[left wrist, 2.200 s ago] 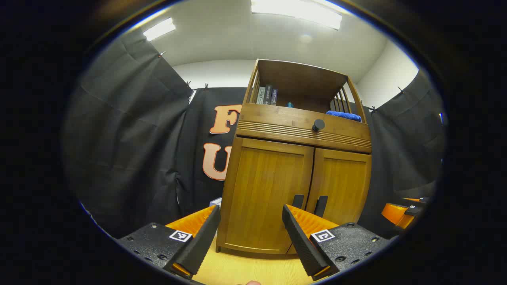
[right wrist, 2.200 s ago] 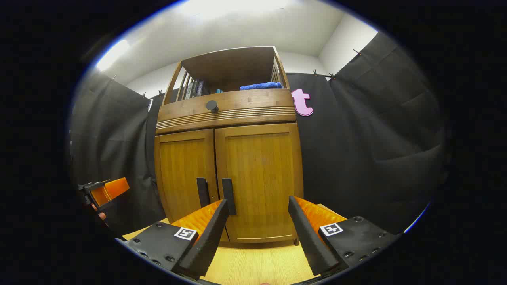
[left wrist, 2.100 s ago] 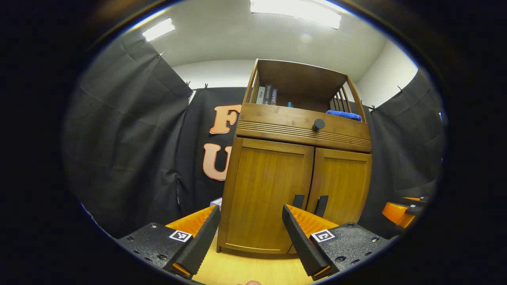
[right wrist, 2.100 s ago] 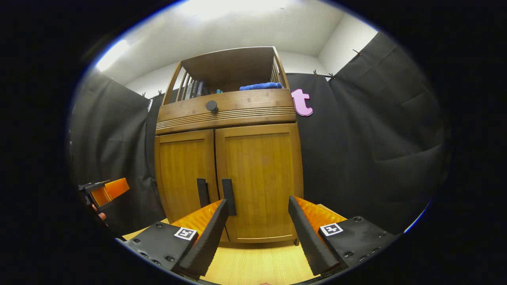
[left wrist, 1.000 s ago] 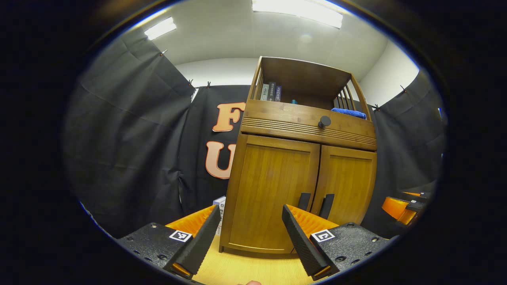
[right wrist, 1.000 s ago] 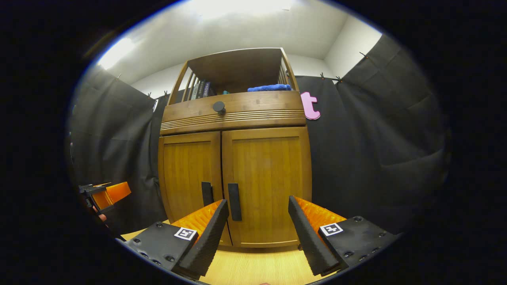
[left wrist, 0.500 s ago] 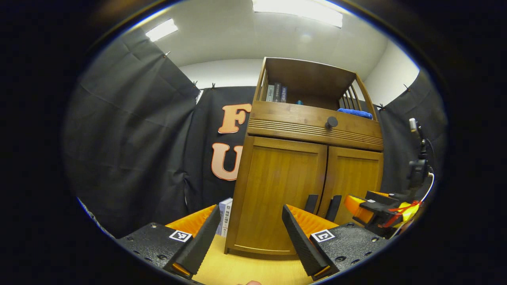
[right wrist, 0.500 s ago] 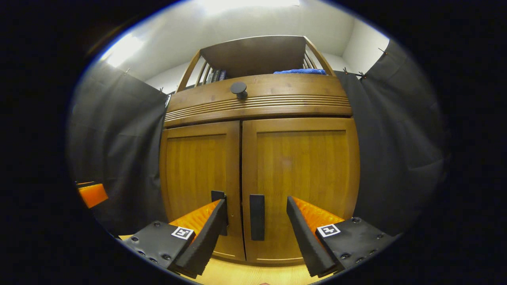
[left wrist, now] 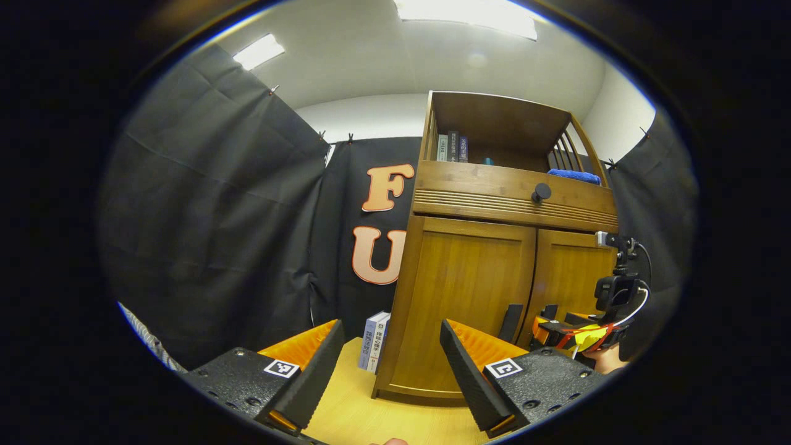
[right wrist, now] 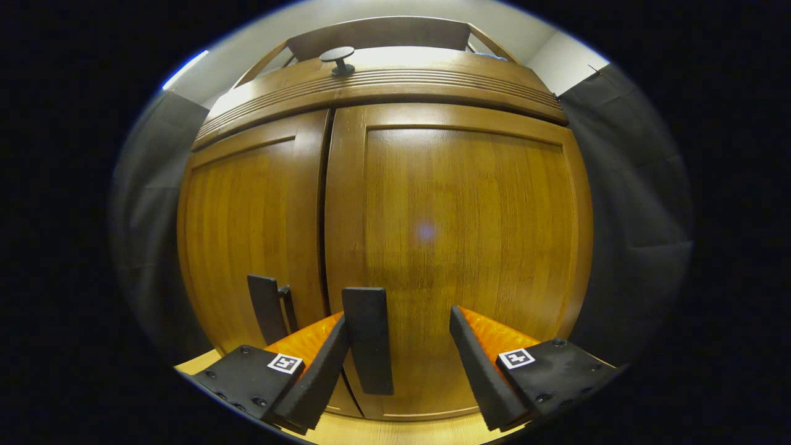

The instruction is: Open the right door of the double-door shoe cabinet with the right hand, and open the left door with the left hand.

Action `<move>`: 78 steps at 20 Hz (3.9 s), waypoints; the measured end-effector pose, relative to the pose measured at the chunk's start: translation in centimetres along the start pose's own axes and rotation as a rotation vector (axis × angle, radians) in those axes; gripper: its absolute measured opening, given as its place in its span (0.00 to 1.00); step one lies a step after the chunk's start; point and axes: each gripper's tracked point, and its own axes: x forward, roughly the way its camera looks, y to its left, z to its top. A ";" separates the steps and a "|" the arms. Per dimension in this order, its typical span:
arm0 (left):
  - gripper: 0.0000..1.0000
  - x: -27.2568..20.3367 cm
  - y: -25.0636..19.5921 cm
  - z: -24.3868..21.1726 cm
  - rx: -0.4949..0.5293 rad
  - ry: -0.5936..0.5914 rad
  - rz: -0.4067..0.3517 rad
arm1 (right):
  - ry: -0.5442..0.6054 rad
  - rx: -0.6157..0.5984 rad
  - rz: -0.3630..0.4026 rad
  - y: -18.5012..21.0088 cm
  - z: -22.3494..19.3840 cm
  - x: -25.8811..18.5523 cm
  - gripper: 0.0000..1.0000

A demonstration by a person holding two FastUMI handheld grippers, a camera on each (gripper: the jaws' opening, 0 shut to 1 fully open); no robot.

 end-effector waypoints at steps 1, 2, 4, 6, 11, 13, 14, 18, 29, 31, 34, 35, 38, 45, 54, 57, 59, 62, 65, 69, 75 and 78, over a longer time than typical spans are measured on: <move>0.94 0.1 0.1 0.0 0.000 -0.001 0.003 | 0.006 0.011 0.003 0.1 0.1 0.4 0.93; 0.94 0.1 0.2 0.1 0.000 -0.002 0.004 | 0.017 0.025 0.014 0.1 -0.3 0.8 0.92; 0.94 0.3 0.1 0.4 0.002 -0.011 0.004 | 0.020 0.052 0.039 0.2 -0.6 0.9 0.99; 0.94 0.4 -0.1 0.6 0.008 -0.023 0.001 | 0.017 0.049 0.046 0.1 -0.8 0.7 0.89; 0.92 0.3 -0.6 0.6 0.004 -0.028 -0.015 | 0.030 0.056 0.102 2.5 -0.9 1.0 0.55; 0.95 -0.1 -0.3 0.7 0.007 -0.027 -0.015 | 0.023 0.053 0.087 2.3 -0.9 0.8 0.42; 0.94 -0.3 -0.4 0.7 0.004 -0.028 -0.016 | 0.026 0.068 0.092 2.3 -0.9 0.8 0.36; 0.91 -1.2 -0.1 0.8 0.000 -0.024 -0.022 | 0.057 0.053 0.106 2.1 -1.2 0.8 0.31; 0.94 -3.7 -0.3 0.9 0.024 -0.011 -0.044 | 0.056 0.062 0.154 1.7 -0.3 -2.8 0.31; 0.94 -3.6 -0.6 0.8 0.029 -0.017 -0.052 | 0.054 0.065 0.157 1.5 -0.2 -3.5 0.31; 0.95 -3.6 -1.3 0.1 0.019 0.000 -0.076 | 0.052 0.068 0.159 0.8 -0.1 -4.8 0.35; 0.92 -3.6 -1.6 -0.1 0.015 0.007 -0.084 | 0.052 0.072 0.159 0.6 -0.1 -5.3 0.31; 0.95 -3.5 -2.3 -0.1 0.020 0.004 -0.111 | 0.053 0.068 0.151 -0.1 0.0 -6.3 0.27; 0.95 -3.5 -3.9 -0.4 0.018 0.001 -0.157 | 0.049 0.070 0.111 -2.3 0.3 -8.4 0.35; 0.94 -3.0 -5.5 -0.9 0.002 0.013 -0.205 | 0.050 0.078 0.032 -5.0 0.5 -9.9 0.30; 0.94 -2.9 -5.8 -0.9 -0.004 0.012 -0.212 | 0.050 0.082 -0.010 -6.0 0.6 -10.2 0.24; 0.94 -2.9 -6.0 -1.1 -0.006 0.015 -0.220 | 0.047 0.087 -0.038 -6.8 0.6 -10.4 0.28; 0.95 -2.9 -6.3 -1.2 -0.001 0.016 -0.229 | 0.051 0.088 -0.086 -7.9 0.3 -10.5 0.25; 0.94 -3.0 -6.5 -0.9 -0.005 0.010 -0.239 | 0.037 0.070 -0.143 -9.5 0.9 -10.8 0.34; 0.95 -2.7 -6.9 -0.9 -0.003 0.003 -0.251 | 0.037 0.030 -0.115 -10.7 0.9 -10.6 0.17; 0.95 -2.3 -7.7 -1.4 -0.017 0.021 -0.269 | 0.031 0.033 -0.024 -11.6 1.1 -10.3 0.16; 0.94 -2.3 -7.6 -1.2 -0.012 0.015 -0.264 | 0.041 0.032 0.028 -11.9 1.0 -10.3 0.16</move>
